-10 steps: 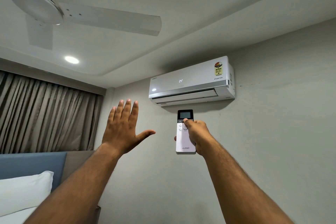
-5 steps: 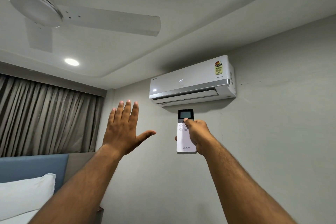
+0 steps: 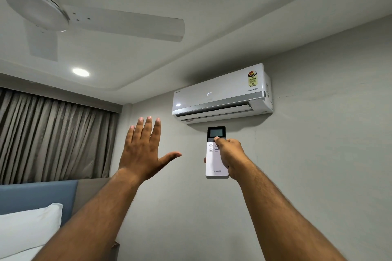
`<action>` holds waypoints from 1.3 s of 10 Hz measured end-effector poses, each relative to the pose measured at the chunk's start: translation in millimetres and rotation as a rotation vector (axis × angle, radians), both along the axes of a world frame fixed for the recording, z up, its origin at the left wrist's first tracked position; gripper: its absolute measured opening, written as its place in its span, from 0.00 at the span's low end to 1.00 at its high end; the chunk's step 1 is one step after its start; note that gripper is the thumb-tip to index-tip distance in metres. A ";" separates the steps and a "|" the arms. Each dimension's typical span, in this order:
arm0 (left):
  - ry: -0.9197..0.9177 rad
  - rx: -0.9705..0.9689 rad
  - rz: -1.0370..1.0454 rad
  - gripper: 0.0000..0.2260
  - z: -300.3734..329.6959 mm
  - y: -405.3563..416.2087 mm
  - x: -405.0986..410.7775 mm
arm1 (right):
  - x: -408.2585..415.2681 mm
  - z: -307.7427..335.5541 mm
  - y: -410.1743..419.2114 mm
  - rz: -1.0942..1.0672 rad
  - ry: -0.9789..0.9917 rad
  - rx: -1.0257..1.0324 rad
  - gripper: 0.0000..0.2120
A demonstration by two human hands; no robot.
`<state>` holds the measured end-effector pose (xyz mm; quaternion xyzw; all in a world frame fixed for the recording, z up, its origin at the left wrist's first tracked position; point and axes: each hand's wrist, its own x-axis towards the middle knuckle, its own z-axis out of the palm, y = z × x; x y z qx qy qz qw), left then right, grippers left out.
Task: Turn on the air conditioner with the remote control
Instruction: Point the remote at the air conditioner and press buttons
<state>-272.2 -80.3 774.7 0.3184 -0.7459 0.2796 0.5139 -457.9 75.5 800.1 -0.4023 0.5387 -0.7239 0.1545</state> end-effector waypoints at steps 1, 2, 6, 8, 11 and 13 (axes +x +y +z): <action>-0.003 0.000 0.009 0.51 0.1 -0.4 0.2 | -0.3 -1.0 0.7 -0.002 0.000 0.006 0.09; -0.006 0.001 0.010 0.51 0.5 -0.2 0.8 | -0.9 -1.9 0.5 -0.001 -0.005 0.017 0.09; 0.007 -0.001 0.009 0.51 2.9 2.4 0.8 | 1.1 -2.4 -1.4 0.008 -0.009 0.036 0.09; 0.004 0.003 -0.001 0.51 2.9 3.4 0.9 | 2.6 -1.6 -2.1 -0.010 -0.006 0.038 0.10; -0.004 0.007 0.008 0.51 2.6 2.8 -0.4 | 2.4 -0.8 -2.9 -0.031 -0.005 0.048 0.08; -0.003 0.012 -0.002 0.51 2.1 1.8 -0.3 | 1.7 0.1 -1.9 -0.031 -0.004 0.050 0.07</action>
